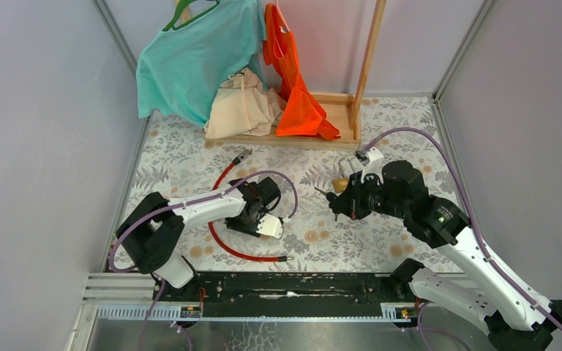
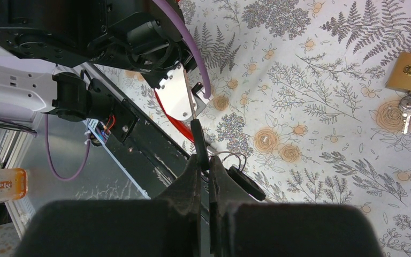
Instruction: Unlock with the key
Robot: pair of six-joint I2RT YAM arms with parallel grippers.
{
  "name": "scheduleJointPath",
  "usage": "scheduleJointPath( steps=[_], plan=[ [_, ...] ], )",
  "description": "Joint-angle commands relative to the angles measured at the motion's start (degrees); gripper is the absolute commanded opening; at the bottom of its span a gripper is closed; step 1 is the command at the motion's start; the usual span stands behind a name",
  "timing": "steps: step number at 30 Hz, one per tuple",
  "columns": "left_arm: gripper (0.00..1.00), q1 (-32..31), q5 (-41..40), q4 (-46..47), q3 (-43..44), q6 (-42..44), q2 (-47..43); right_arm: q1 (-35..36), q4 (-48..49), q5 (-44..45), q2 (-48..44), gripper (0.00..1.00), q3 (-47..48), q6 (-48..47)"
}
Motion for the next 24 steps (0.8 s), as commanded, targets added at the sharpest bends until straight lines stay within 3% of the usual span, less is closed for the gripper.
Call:
scheduleJointPath(
  steps=[1, 8, 13, 19, 24],
  plan=[
    [0.44, -0.17, -2.79, 1.76, -0.67, 1.22, 0.38, -0.27, 1.15, 1.46, -0.61, 0.00, 2.18, 0.26],
    [0.01, 0.25, -1.78, -0.75, 0.63, -0.37, 2.32, -0.26, 0.49, 1.73, -1.16, 0.00, 2.44, -0.15],
    [0.00, 6.28, 8.39, -5.32, 10.21, -2.39, 1.12, -0.26, 0.18, 2.35, -1.64, 0.00, 2.27, -0.50],
    [0.00, 21.02, 37.77, -16.47, 30.48, -7.73, 0.52, -0.22, 0.67, 1.80, -0.40, 0.00, 3.38, -2.14],
    [0.01, 25.17, 54.51, -25.20, 41.28, -12.07, 3.88, -0.27, 2.32, -2.60, 3.11, 0.00, 4.96, -4.76]
  ],
)
